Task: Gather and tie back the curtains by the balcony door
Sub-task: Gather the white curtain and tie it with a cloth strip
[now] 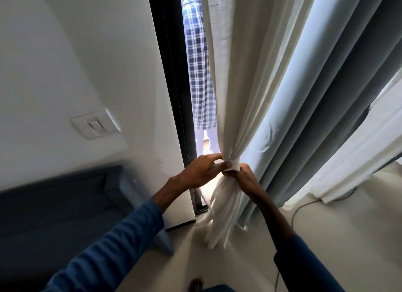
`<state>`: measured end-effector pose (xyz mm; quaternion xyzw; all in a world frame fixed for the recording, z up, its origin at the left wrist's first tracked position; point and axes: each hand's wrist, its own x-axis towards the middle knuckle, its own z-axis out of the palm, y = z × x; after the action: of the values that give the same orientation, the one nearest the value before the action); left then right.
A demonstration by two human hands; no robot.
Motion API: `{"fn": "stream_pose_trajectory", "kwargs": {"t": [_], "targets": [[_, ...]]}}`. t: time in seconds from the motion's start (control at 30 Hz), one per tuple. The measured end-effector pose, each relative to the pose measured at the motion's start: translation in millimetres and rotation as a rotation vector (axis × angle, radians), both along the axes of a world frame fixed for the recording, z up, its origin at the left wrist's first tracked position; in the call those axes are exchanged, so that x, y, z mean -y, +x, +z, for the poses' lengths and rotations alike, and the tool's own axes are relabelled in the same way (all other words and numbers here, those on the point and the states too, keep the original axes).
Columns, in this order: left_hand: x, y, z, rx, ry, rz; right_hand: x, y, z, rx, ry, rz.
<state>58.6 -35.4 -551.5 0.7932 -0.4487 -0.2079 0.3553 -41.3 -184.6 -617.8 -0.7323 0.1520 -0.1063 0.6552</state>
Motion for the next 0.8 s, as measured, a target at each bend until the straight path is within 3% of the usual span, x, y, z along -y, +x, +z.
{"fn": "stream_pose_trajectory", "kwargs": {"t": [0.1,0.33,0.6,0.8], "targets": [[-7,4,-4,0.038,-0.051,-0.054,4,-4,8,-0.069,0.033,0.080],[-16,20,-10,0.493,0.012,-0.109,12,-14,8,-0.028,0.097,0.146],[6,21,-7,0.605,-0.048,-0.094,-15,-7,8,-0.050,0.128,0.239],[18,10,10,0.557,-0.198,0.082,-13,-6,5,0.019,0.118,0.197]]}}
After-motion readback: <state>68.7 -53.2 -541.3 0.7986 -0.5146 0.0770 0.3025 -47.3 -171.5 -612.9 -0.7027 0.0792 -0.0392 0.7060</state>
